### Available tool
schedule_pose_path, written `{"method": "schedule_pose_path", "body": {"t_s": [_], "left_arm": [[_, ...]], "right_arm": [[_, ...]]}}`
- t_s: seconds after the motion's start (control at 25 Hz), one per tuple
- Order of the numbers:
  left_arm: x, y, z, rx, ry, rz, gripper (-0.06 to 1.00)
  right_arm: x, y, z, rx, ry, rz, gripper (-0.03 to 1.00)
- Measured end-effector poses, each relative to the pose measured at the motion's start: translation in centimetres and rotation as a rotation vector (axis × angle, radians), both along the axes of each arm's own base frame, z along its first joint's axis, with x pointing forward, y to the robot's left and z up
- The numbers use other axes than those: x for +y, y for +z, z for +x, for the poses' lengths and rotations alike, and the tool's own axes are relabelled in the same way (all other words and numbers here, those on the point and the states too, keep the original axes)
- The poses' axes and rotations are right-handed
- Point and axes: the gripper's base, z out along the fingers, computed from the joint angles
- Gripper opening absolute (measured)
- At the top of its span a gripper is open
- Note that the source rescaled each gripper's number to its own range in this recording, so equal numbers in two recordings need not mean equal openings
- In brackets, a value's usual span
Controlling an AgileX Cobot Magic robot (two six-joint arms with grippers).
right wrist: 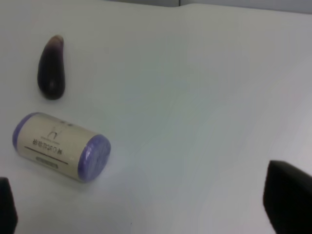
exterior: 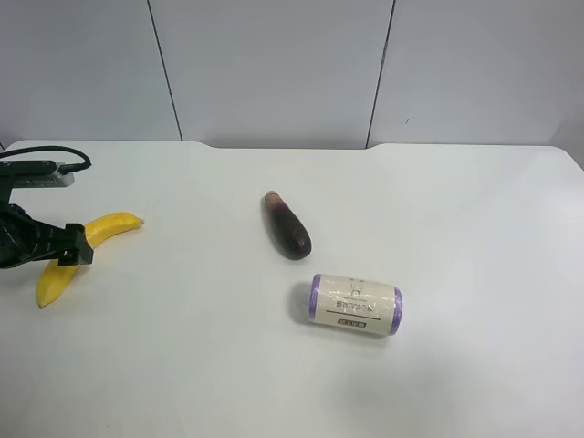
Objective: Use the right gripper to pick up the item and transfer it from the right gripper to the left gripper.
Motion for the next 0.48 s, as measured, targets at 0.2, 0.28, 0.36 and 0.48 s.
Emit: {"method": "schedule_pose_path", "body": {"t_s": [0.2,0.28,0.36,0.48], "left_arm": [[-0.1,0.9,0.0,-0.002,-0.005,-0.007,0.99],[-0.2,2.2,0.3,-0.009,-0.011,-0.018,1.00],[-0.3,4.0,0.5,-0.011,-0.023,-0.030,1.00],[-0.6,7.3,0.5,0.001,-0.050,-0.054,1.00]], "right_arm": [[0.0,0.0,0.0,0.000,0.000,0.000,1.00],[0.0,0.0,0.0,0.000,0.000,0.000,1.00],[0.0,0.0,0.0,0.000,0.000,0.000,1.00],[0.0,0.0,0.0,0.000,0.000,0.000,1.00]]}}
